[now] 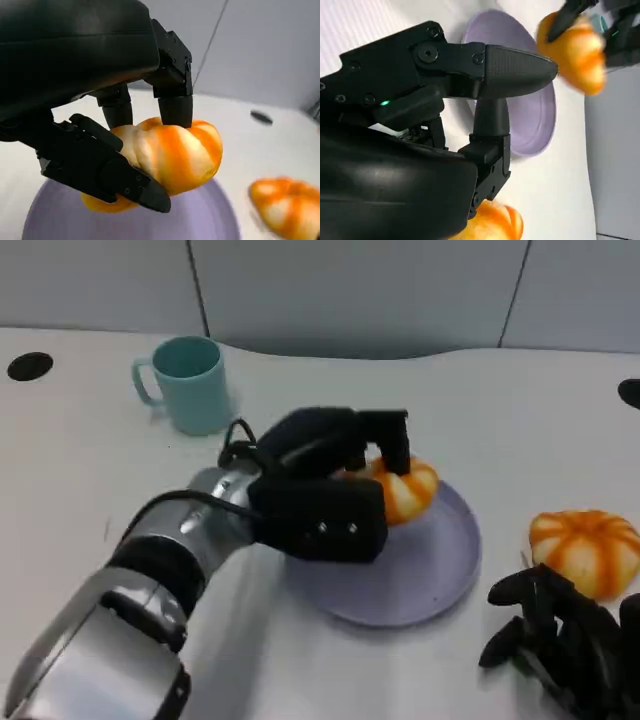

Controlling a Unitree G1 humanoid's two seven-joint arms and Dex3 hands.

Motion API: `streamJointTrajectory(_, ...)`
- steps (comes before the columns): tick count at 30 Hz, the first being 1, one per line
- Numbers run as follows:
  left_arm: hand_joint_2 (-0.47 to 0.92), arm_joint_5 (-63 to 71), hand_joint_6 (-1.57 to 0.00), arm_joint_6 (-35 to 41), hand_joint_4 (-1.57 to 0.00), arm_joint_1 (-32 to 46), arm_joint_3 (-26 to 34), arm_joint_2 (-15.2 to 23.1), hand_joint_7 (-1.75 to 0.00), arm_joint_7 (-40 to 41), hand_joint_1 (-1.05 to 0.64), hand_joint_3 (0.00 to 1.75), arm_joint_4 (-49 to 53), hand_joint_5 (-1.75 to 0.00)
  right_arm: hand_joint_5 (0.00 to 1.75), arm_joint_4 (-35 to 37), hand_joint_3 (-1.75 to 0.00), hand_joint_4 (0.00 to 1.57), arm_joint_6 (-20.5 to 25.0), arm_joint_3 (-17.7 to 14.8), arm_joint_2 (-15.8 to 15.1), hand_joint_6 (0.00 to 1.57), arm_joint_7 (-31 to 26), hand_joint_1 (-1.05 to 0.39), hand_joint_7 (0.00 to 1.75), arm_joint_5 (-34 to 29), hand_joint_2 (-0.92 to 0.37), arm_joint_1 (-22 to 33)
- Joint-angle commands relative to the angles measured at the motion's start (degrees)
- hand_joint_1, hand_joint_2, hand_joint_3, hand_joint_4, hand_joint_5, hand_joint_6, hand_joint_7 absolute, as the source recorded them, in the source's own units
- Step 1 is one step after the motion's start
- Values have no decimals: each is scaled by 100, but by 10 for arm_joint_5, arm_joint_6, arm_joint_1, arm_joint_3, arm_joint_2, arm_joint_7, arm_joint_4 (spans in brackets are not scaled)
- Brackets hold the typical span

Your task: Grasp the bread from the table and place it into the plate.

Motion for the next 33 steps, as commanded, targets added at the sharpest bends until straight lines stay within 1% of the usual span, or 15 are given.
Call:
streamJointTrajectory(1,83,21,-67,11,-94,2,-18,-3,-175,28,-14,16,8,-175,175,4,-61,53,-10,0,-6,38,5,-35,168,3,-92,8)
streamJointTrajectory(2,82,23,-67,12,-94,0,-21,-2,-175,23,-15,16,10,-175,175,5,-61,53,-13,1,-6,38,7,-35,168,2,-92,8)
streamJointTrajectory(3,82,23,-57,12,-79,-2,-22,-2,-175,19,-25,15,11,-175,175,5,-62,52,-15,2,-7,39,8,-34,167,1,-92,9)
streamJointTrajectory(4,82,23,-53,12,-73,-3,-23,-1,-175,16,-29,15,12,-175,175,5,-63,52,-16,2,-7,39,8,-34,167,1,-92,9)
streamJointTrajectory(7,82,31,-50,7,-68,-9,-32,4,-175,15,-32,14,11,-175,175,5,-63,52,-14,2,-6,39,7,-34,167,3,-92,9)
streamJointTrajectory(8,87,38,-39,4,-39,-13,-39,8,-114,15,-46,9,10,-130,175,4,-62,53,-11,1,-5,39,7,-35,167,5,-92,8)
streamJointTrajectory(9,90,43,-41,1,-31,-16,-44,10,-82,16,-51,5,9,-111,175,4,-62,53,-9,1,-5,40,6,-35,167,6,-92,8)
streamJointTrajectory(10,91,47,-42,-1,-28,-21,-47,12,-65,15,-53,4,8,-101,175,3,-62,53,-7,1,-5,40,6,-35,167,5,-92,7)
streamJointTrajectory(12,92,50,-28,0,-6,-28,-51,14,-35,8,-62,6,8,-70,175,-1,-62,52,-3,2,-6,39,4,-34,167,5,-92,7)
streamJointTrajectory(13,92,49,-26,4,-3,-32,-52,14,-29,0,-63,7,9,-64,175,-1,-63,52,-3,2,-6,39,4,-34,167,4,-92,6)
streamJointTrajectory(15,92,47,-18,10,-1,-38,-52,14,-18,-14,-71,11,9,-34,175,3,-63,52,-4,1,-6,39,5,-34,167,6,-92,4)
streamJointTrajectory(20,92,34,-7,4,0,-45,-43,21,-9,-40,-90,25,4,-5,175,13,-64,55,-15,0,-9,40,10,-34,167,4,-92,0)
streamJointTrajectory(25,92,2,-3,-21,0,-41,-15,36,-6,-67,-101,41,-1,0,175,15,-62,57,-9,-3,-9,41,4,-35,167,2,-92,-3)
streamJointTrajectory(32,92,-219,-16,-63,-16,39,157,49,-11,-206,-89,40,-31,-9,175,15,-62,57,-10,-5,-12,41,3,-35,167,-2,-92,-3)
streamJointTrajectory(33,92,-250,-17,-59,-17,54,178,51,-10,-236,-89,46,-39,-11,175,13,-61,56,-10,-4,-14,41,3,-35,167,-4,-92,-2)
